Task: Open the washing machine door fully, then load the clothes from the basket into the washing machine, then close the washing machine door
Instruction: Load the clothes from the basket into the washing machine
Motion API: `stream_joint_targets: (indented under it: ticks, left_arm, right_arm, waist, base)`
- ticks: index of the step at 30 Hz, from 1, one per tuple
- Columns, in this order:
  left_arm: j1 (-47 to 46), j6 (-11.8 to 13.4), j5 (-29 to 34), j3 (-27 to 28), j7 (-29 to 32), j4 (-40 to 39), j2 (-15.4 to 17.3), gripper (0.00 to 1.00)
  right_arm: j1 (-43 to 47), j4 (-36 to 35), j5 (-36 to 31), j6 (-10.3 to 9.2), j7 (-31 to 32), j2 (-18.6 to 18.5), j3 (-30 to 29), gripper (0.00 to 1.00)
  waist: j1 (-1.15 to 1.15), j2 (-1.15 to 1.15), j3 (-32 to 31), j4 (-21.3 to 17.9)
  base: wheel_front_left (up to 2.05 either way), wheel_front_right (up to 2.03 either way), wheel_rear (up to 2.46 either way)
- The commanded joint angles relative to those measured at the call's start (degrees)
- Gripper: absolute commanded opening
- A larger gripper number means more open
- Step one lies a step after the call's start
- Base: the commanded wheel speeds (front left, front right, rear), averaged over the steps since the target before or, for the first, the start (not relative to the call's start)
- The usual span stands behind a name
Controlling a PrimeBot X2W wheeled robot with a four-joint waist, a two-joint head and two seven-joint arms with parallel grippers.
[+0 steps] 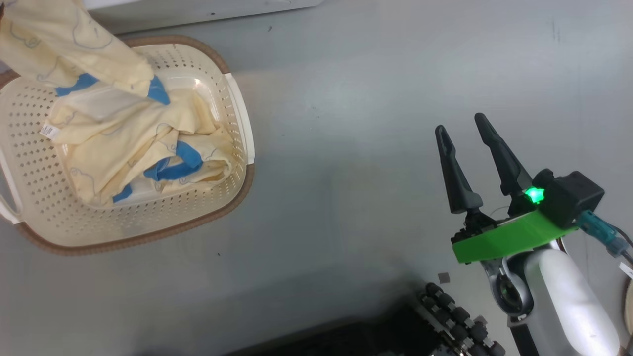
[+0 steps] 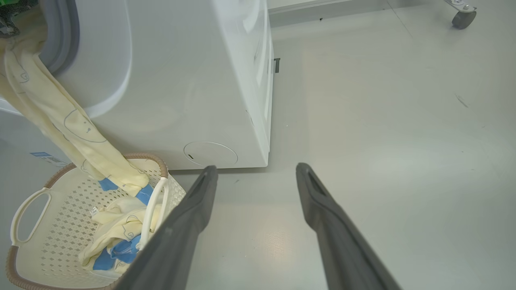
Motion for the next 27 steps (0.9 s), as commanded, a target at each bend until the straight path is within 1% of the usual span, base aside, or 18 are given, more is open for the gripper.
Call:
stream_joint_targets:
  ticks: [1,4,9,10,14,15,16,17,27]
  left_arm:
    - [-2.90,-0.14,0.01,0.50,-0.56,-1.73,2.11,0.00]
    - [-4.61,-0.14,0.96,-0.16,-4.34,-2.42,2.31,0.00]
    - [-6.36,-0.33,2.77,-1.30,-13.63,-3.64,3.08,0.00]
    - [-7.04,-0.20,3.30,-1.58,-16.56,-4.14,3.23,0.00]
    - [-6.82,-0.06,2.61,-1.33,-17.80,-2.87,2.71,0.00]
    - [-6.65,-0.15,2.20,-1.19,-17.78,-2.32,2.46,0.32]
    - [-6.40,-0.06,1.92,-1.06,-17.90,-1.83,2.31,0.79]
    - [-5.95,-0.03,1.39,-0.83,-17.52,-0.96,2.06,1.00]
    - [-3.01,-0.23,-1.67,0.33,-17.79,3.41,0.77,1.00]
  right_arm:
    - [2.08,-1.25,0.48,0.20,-0.36,-0.06,1.19,1.00]
    - [1.74,-1.21,0.76,0.20,-0.36,-0.06,1.51,1.00]
    - [1.63,-1.04,1.28,0.20,-0.36,-0.06,1.88,1.00]
    - [1.63,-1.05,1.40,0.20,-0.36,-0.05,1.83,1.00]
    - [1.57,-0.85,1.37,0.20,-0.36,-0.05,1.44,1.00]
    - [1.44,-0.77,1.35,0.20,-0.36,-0.05,1.37,1.00]
    - [1.35,-0.68,1.28,0.20,-0.36,-0.05,1.32,1.00]
    - [1.34,-0.56,1.20,0.20,-0.36,-0.05,1.25,1.00]
    - [0.43,-0.28,0.52,0.20,-0.36,-0.05,-0.05,1.00]
  waist:
    - [0.00,0.00,0.10,-0.03]
    - [0.00,0.00,0.59,-0.32]
    - [0.00,0.00,0.31,-0.65]
    - [0.00,0.00,0.34,-0.68]
    - [0.00,0.00,0.05,-0.35]
    - [0.00,0.00,-0.03,-0.25]
    - [0.00,0.00,-0.29,-0.06]
    - [0.00,0.00,-0.66,0.15]
    - [0.00,0.00,-3.93,2.24]
  base:
    - [0.00,0.00,0.00]
    - [0.00,0.00,0.00]
    - [0.00,0.00,0.00]
    - [0.00,0.00,0.00]
    - [0.00,0.00,0.00]
    - [0.00,0.00,0.00]
    - [0.00,0.00,0.00]
    - [0.00,0.00,0.00]
    - [0.00,0.00,0.00]
